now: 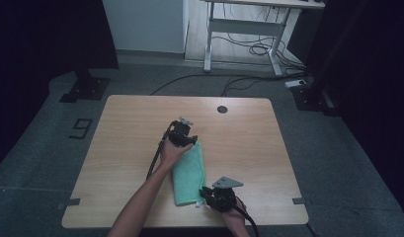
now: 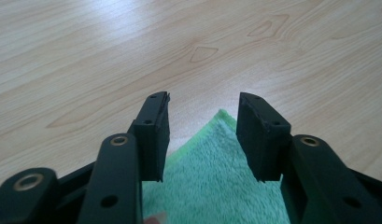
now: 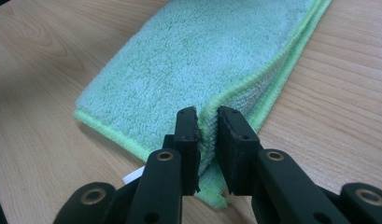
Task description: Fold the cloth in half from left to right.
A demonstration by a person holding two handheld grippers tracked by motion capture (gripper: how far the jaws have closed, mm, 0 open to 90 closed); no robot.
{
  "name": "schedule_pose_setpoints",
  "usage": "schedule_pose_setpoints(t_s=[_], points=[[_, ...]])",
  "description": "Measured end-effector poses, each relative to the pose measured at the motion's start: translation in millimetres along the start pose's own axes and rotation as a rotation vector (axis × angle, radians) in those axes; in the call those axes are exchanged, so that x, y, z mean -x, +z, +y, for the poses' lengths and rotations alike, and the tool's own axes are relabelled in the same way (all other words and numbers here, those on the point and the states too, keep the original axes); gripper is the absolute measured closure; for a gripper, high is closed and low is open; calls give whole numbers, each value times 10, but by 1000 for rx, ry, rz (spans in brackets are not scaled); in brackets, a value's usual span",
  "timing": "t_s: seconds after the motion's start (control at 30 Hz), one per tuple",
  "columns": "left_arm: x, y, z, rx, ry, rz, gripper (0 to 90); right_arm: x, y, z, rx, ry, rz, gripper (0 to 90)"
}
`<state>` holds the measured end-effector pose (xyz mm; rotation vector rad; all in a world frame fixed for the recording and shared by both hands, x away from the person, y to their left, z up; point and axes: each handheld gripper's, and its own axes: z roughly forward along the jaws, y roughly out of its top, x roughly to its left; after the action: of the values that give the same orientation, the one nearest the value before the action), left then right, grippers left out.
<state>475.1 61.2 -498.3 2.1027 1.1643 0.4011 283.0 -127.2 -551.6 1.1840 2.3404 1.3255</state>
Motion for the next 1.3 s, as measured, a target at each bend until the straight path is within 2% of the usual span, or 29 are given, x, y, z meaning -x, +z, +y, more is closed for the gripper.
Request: schedule_pose_setpoints(t_s=[0.13,0.43,0.83,1.3], points=[[-25,-107,-74,5,-3,0,526,-7,2,-2,-3,-2,4,770],[-130,-229,-323,-37,6,14,528,-20,0,-13,-9,-6,0,765],[-243,-105,-492,-86,10,39,537,-3,-1,-24,-21,-4,5,782],[-263,-58,-510,-84,13,39,541,59,-65,-12,-58,-4,9,754]])
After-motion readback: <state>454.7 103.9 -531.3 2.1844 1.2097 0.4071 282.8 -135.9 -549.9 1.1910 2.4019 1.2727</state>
